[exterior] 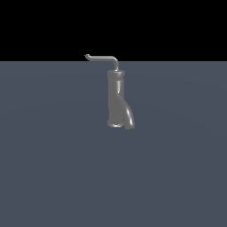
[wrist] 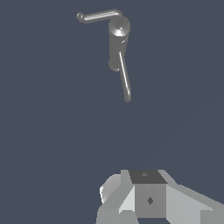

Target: Turn on the faucet by rotating a designated handle.

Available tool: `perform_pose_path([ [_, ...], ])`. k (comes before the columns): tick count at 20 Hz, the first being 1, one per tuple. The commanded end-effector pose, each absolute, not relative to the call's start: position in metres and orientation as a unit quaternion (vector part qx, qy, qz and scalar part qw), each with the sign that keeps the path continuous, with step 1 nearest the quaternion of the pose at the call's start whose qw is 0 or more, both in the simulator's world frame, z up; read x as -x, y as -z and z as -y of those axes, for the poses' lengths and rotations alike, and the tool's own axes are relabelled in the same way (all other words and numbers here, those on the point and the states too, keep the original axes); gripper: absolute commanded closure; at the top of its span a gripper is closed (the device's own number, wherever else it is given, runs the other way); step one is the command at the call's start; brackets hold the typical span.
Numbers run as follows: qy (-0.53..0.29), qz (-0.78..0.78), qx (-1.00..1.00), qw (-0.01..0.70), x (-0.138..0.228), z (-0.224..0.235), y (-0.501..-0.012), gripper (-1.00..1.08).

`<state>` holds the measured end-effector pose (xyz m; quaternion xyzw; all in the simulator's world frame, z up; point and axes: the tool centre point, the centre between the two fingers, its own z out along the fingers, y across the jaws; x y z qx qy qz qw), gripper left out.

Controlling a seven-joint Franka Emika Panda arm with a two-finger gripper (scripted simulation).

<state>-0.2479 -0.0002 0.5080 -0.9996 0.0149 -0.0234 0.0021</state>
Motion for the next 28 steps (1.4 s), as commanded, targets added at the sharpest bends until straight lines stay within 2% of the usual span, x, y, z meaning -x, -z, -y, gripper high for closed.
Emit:
perform_pose_path([
  [1, 0.023, -0.015, 1.0, 0.002, 0.248, 0.0, -0.508, 1.08],
  [10, 0.018, -0.05, 0.999, 0.006, 0.246, 0.024, -0.504, 1.08],
  [17, 0.018, -0.054, 0.998, 0.006, 0.243, 0.023, -0.504, 1.08],
  [28, 0.015, -0.111, 0.994, 0.014, 0.21, 0.019, -0.503, 1.08],
])
